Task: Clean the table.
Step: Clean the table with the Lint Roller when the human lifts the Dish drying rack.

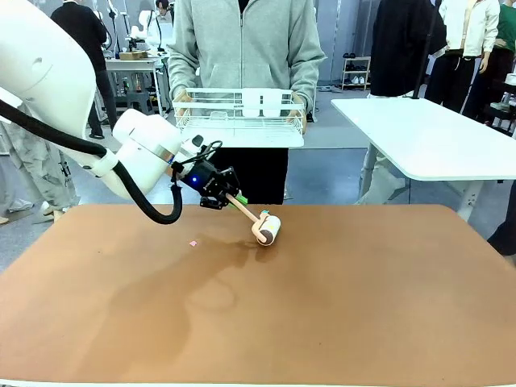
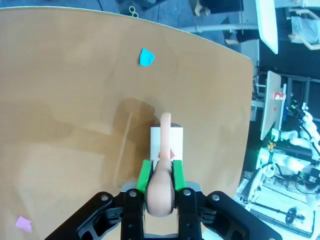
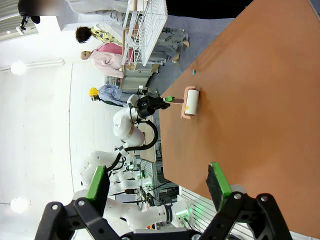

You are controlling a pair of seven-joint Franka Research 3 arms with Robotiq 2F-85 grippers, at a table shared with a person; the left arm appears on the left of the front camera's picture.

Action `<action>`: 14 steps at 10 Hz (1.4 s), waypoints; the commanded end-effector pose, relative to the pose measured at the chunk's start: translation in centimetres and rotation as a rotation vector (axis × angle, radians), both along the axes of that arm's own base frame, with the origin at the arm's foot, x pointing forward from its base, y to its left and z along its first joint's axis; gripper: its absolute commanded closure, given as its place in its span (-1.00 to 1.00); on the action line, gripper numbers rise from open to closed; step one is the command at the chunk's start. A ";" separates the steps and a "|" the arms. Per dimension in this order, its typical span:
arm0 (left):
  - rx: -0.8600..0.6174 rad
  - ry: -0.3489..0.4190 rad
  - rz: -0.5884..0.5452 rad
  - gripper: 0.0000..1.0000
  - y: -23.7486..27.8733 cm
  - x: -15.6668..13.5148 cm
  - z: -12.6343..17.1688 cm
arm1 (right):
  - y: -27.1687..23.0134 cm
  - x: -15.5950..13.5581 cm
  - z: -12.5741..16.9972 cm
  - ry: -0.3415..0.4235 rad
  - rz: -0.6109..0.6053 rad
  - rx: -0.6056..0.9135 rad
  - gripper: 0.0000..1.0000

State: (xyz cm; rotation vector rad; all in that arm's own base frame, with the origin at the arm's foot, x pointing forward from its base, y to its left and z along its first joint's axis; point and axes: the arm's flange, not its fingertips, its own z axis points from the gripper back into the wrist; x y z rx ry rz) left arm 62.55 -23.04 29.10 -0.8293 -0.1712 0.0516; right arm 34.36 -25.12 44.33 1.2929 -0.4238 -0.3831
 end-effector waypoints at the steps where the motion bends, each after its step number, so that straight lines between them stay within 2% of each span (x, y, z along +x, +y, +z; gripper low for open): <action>1: 0.005 -0.041 0.026 0.57 2.3 -3.9 1.8 | 0.2 -0.3 0.2 -0.016 0.000 0.008 -1.00; 3: -0.017 -0.049 0.004 0.57 5.4 -6.0 5.0 | 0.2 -0.3 0.2 -0.016 0.000 0.008 -1.00; 5: -0.054 -0.105 0.000 0.57 8.8 -7.6 8.0 | 0.2 -0.3 0.2 -0.016 0.000 0.008 -1.00; 8: -0.041 -0.127 0.011 0.57 14.7 -9.9 11.0 | 0.2 -0.3 0.2 -0.016 0.000 0.008 -1.00; 10: -0.030 -0.129 0.071 0.57 19.8 -11.7 11.5 | 0.2 -0.3 0.2 -0.016 0.000 0.008 -1.00; 13: -0.068 -0.107 0.102 0.57 25.7 -13.5 10.4 | 0.2 -0.3 0.2 -0.016 0.000 0.008 -1.00; 14: -0.054 -0.107 0.111 0.68 27.4 -14.1 10.1 | 0.2 -0.3 0.2 -0.016 0.000 0.008 -1.00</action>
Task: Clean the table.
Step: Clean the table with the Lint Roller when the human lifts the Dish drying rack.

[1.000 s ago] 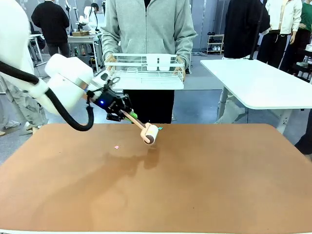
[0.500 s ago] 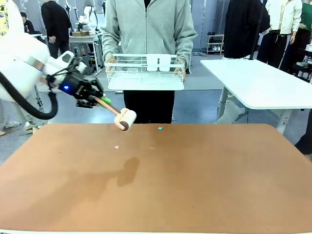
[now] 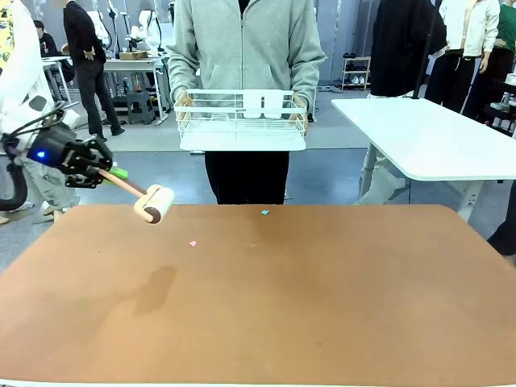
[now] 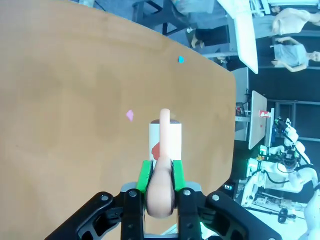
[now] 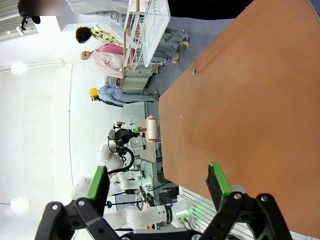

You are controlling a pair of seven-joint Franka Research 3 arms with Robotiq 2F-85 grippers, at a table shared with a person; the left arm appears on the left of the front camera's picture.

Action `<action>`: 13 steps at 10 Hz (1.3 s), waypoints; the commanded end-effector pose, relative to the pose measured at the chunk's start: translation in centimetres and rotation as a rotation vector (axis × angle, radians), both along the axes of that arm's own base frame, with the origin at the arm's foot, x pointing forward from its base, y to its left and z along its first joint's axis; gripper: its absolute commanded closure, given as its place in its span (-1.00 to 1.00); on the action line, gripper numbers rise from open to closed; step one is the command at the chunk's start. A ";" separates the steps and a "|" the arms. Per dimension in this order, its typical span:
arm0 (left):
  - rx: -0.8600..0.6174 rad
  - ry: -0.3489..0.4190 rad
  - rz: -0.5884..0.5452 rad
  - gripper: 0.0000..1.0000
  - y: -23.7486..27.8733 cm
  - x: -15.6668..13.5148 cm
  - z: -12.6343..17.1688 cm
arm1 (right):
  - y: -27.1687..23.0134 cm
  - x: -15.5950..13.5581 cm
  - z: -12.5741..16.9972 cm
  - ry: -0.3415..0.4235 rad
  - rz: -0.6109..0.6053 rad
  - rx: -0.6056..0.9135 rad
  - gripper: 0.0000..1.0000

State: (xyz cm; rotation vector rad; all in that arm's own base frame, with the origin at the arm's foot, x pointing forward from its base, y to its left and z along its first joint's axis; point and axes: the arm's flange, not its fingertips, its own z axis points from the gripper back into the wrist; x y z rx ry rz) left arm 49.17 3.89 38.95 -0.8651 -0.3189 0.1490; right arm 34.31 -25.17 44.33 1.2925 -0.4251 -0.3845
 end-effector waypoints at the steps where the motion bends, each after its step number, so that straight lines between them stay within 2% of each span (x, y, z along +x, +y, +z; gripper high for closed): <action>1: 0.010 -0.014 -0.027 0.96 1.7 -0.9 -0.1 | 0.3 -0.3 0.2 -0.016 0.002 0.008 -1.00; 4: 0.022 0.015 -0.030 1.00 3.3 0.1 -1.8 | 0.3 -0.3 0.2 -0.016 0.002 0.008 -1.00; 9: 0.056 -0.013 -0.007 1.00 2.7 2.6 -5.7 | 0.3 -0.3 0.2 -0.016 0.002 0.008 -1.00; 11: 0.074 -0.044 0.061 1.00 1.4 3.6 -7.9 | 0.3 -0.3 0.2 -0.016 0.002 0.008 -1.00; 13: 0.064 -0.116 0.099 0.97 1.0 3.8 -8.9 | 0.3 -0.3 0.2 -0.016 0.002 0.008 -1.00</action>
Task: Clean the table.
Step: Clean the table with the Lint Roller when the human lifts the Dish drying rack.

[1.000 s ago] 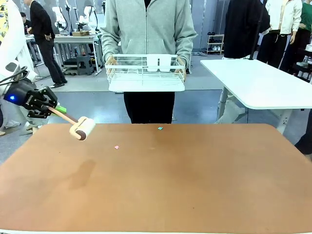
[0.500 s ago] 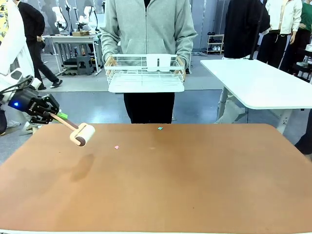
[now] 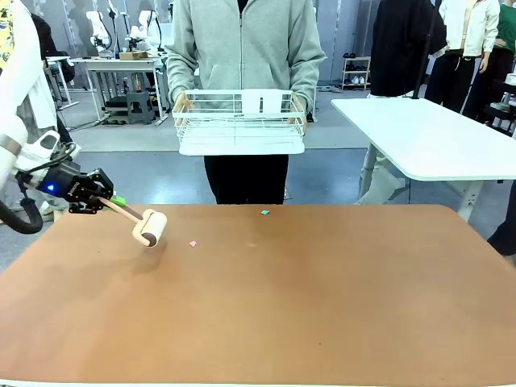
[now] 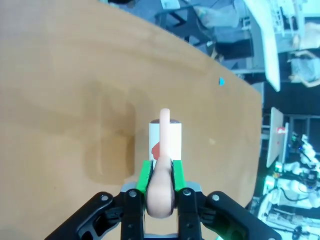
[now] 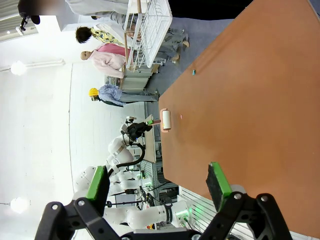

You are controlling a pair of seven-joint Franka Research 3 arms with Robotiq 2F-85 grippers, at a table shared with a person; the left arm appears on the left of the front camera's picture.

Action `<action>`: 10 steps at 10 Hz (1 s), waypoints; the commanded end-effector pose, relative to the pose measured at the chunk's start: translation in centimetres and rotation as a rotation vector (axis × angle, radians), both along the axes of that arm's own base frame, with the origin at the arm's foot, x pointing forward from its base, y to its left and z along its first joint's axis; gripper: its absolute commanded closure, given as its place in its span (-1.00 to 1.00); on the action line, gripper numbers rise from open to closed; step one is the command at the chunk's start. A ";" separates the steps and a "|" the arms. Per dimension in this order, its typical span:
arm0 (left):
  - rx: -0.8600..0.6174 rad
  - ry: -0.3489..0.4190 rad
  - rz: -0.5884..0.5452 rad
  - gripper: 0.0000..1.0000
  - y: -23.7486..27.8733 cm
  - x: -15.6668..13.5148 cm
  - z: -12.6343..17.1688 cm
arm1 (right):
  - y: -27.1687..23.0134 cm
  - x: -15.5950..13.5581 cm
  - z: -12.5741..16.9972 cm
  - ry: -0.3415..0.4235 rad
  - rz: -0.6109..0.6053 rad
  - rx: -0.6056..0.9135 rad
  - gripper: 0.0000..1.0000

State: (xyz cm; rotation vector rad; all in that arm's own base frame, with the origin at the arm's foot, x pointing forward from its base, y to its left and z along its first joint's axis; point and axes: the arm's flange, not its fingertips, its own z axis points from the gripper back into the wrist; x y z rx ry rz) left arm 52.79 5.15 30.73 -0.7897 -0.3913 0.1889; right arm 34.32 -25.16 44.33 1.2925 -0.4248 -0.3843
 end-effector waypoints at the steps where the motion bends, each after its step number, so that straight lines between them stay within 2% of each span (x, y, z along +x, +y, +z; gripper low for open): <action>1: 0.012 -0.079 0.029 1.00 -0.5 0.4 -1.3 | 0.3 -0.3 0.2 -0.016 0.002 0.008 -1.00; 6: 0.062 -0.004 0.010 0.97 -1.5 1.8 -3.3 | 0.3 -0.3 0.2 -0.016 0.002 0.008 -1.00; 7: 0.083 0.054 0.006 0.97 -1.6 2.0 -3.5 | 0.3 -0.3 0.2 -0.016 0.002 0.008 -1.00; 10: 0.092 0.148 -0.036 1.00 -2.1 2.3 -3.6 | 0.3 -0.3 0.2 -0.016 0.002 0.008 -1.00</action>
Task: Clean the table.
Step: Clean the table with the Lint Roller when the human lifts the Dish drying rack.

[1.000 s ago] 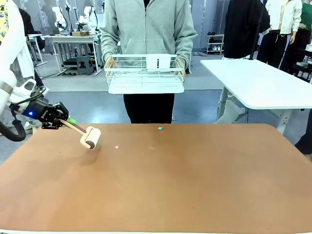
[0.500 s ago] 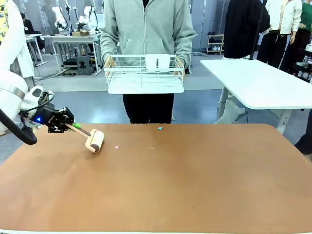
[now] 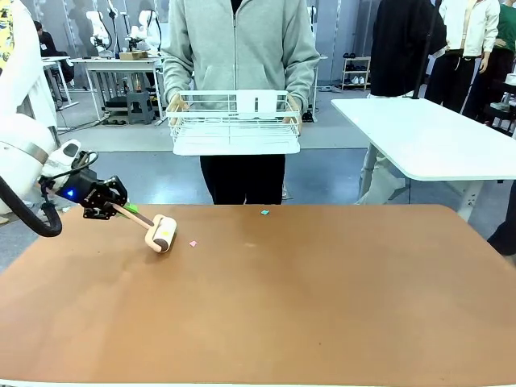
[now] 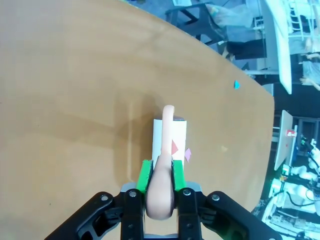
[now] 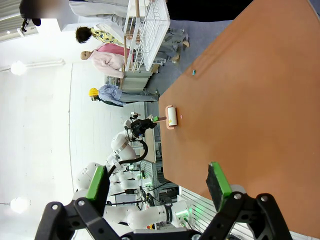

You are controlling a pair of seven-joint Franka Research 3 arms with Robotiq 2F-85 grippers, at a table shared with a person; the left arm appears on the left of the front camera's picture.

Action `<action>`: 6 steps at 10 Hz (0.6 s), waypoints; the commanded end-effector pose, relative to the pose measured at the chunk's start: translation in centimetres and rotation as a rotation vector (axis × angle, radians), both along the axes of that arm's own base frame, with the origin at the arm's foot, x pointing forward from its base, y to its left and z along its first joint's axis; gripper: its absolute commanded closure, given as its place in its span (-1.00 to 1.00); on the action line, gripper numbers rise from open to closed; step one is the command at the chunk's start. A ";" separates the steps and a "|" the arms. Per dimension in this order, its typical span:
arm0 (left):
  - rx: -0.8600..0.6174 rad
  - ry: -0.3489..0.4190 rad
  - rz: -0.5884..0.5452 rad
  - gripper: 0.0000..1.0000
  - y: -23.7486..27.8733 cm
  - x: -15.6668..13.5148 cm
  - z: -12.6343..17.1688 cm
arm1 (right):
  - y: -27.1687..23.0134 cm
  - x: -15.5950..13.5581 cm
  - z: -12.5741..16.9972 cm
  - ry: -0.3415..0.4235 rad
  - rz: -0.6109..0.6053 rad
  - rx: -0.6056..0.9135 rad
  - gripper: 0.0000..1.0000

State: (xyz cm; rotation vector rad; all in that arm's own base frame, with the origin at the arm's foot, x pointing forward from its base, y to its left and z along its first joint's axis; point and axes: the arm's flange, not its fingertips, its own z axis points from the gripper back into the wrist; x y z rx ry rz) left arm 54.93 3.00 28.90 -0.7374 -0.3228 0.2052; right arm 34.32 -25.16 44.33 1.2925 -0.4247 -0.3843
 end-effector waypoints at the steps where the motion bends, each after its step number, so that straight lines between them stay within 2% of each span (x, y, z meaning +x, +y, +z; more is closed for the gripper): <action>1: 0.041 0.085 -0.036 1.00 0.0 0.4 -1.7 | 0.3 -0.3 0.2 -0.016 0.001 0.008 -1.00; 6: 0.039 0.152 -0.084 0.97 -0.9 1.7 -2.4 | 0.3 -0.3 0.2 -0.016 0.001 0.008 -1.00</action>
